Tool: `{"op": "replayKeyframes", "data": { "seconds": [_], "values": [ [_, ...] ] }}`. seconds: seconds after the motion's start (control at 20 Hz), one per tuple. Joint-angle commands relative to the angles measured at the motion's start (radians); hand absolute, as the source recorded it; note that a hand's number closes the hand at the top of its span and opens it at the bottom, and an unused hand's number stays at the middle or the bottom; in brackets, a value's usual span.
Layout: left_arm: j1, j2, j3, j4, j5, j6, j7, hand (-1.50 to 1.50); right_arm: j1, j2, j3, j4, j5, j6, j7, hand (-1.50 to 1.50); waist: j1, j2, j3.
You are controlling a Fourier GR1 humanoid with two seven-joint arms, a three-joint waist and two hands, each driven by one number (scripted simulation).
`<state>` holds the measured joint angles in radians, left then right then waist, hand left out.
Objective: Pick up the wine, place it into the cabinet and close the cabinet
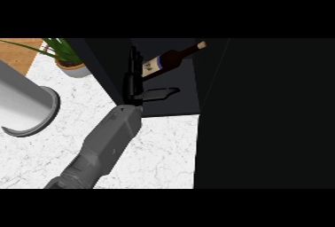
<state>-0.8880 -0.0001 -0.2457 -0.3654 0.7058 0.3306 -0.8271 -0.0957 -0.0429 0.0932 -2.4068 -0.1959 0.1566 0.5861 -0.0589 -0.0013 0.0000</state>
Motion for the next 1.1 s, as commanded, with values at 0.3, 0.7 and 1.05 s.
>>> {"op": "replayKeyframes", "data": {
  "seconds": [0.3,0.7,1.05],
  "values": [
    [0.280,0.000,-0.366,-0.520,0.097,0.329,0.088,-1.50,0.018,-0.006,-0.005,-0.101,0.033,-0.056,0.071,-1.50,0.056,-0.007,0.000],
    [0.509,0.008,-0.472,-0.817,-0.039,0.427,0.102,-1.50,0.083,-0.035,-0.059,-0.116,-0.026,-0.014,0.010,-1.50,0.062,-0.004,0.001],
    [0.691,0.128,-0.535,-1.115,-0.101,0.499,0.168,-1.50,0.015,-0.043,-0.044,-0.128,0.008,-0.051,0.065,-1.50,0.065,-0.003,0.000]
  ]
}}
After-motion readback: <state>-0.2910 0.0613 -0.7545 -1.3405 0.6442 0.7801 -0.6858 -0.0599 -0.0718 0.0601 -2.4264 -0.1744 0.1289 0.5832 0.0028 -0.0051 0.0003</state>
